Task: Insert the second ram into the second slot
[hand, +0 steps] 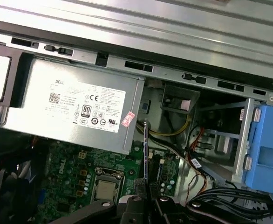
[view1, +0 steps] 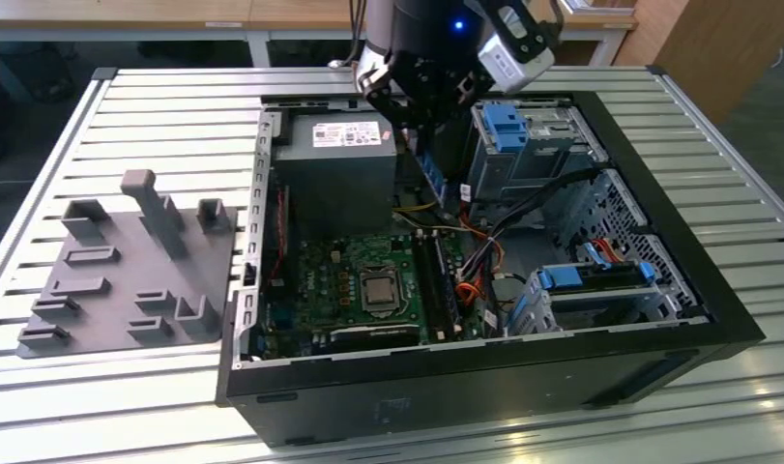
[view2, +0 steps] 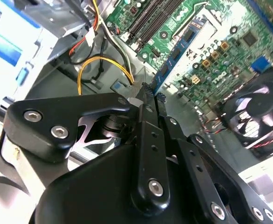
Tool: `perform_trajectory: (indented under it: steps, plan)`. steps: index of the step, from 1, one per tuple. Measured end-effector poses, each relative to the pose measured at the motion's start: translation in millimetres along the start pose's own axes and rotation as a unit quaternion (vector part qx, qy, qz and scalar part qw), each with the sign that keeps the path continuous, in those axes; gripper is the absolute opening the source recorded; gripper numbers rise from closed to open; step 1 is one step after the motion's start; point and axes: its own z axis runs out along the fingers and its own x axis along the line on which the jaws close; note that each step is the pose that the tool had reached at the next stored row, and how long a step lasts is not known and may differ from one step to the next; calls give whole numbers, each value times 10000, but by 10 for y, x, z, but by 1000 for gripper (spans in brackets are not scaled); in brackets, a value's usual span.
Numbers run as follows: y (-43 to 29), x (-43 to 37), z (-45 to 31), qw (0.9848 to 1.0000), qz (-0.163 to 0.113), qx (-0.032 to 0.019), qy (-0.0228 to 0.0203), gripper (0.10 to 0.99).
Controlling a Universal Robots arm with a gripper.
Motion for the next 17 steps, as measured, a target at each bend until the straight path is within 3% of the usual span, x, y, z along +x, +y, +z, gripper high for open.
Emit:
perform_trajectory:
  steps: [5, 11, 17]
  plan:
    - [-1, 0, 25, 9990, 457, 7, -17, 137]
    - [-9, 2, 74, 9959, 909, 15, -34, 137]
    - [-190, 33, 111, 9958, 920, 15, -30, 137]
